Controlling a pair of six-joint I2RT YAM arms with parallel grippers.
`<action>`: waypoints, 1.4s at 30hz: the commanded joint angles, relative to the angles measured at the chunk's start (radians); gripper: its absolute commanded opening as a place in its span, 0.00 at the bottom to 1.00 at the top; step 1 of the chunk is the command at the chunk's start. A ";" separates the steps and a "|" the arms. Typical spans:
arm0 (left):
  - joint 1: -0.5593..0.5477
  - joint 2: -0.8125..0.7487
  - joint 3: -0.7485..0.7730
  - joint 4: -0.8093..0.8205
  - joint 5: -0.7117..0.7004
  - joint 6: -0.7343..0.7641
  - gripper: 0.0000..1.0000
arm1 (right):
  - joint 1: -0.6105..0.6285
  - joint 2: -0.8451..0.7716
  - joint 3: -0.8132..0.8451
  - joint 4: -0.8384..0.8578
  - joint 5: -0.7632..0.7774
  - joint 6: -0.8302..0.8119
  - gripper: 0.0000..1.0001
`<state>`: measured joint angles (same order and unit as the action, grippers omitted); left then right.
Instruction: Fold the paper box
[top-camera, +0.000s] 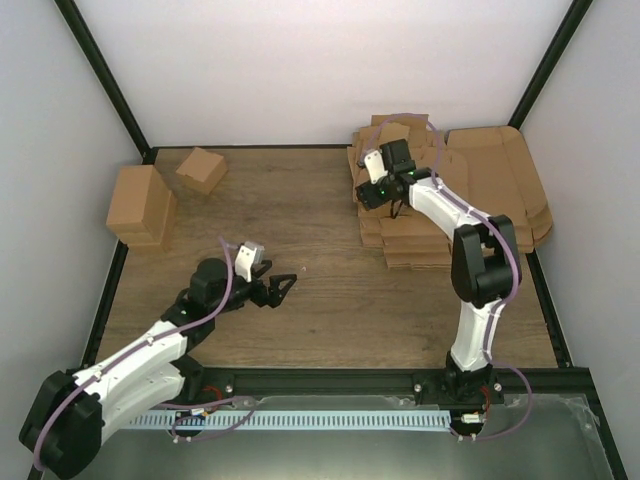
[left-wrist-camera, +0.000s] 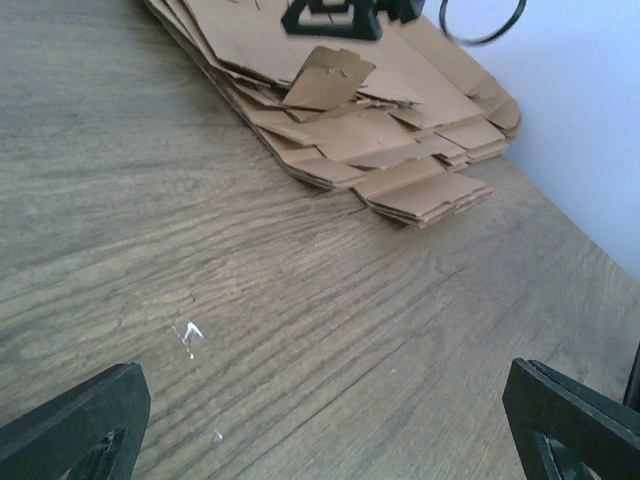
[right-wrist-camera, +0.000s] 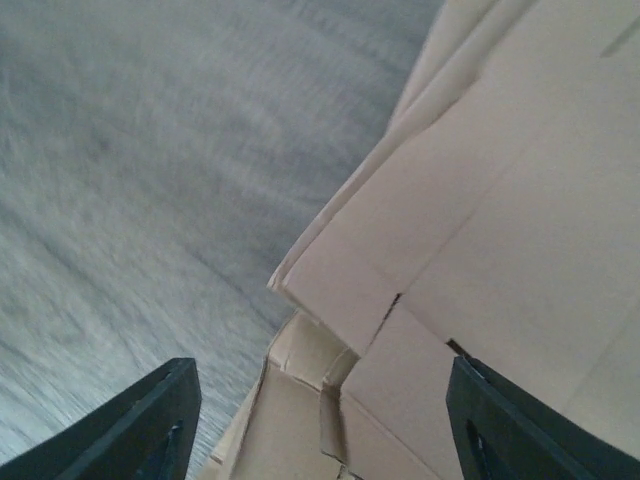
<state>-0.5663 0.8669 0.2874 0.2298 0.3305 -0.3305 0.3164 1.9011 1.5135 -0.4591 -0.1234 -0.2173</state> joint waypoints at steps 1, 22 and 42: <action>-0.007 -0.022 0.038 -0.012 -0.016 0.009 1.00 | 0.029 0.068 0.067 -0.078 0.031 -0.125 0.66; -0.010 -0.043 0.081 -0.094 -0.024 0.012 1.00 | 0.024 0.026 0.040 -0.067 0.246 -0.168 0.41; -0.010 -0.030 0.087 -0.103 -0.028 0.007 1.00 | 0.013 0.016 0.042 -0.104 0.184 -0.185 0.52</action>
<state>-0.5713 0.8459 0.3534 0.1246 0.3073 -0.3302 0.3351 1.9514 1.5467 -0.5529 0.0902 -0.3931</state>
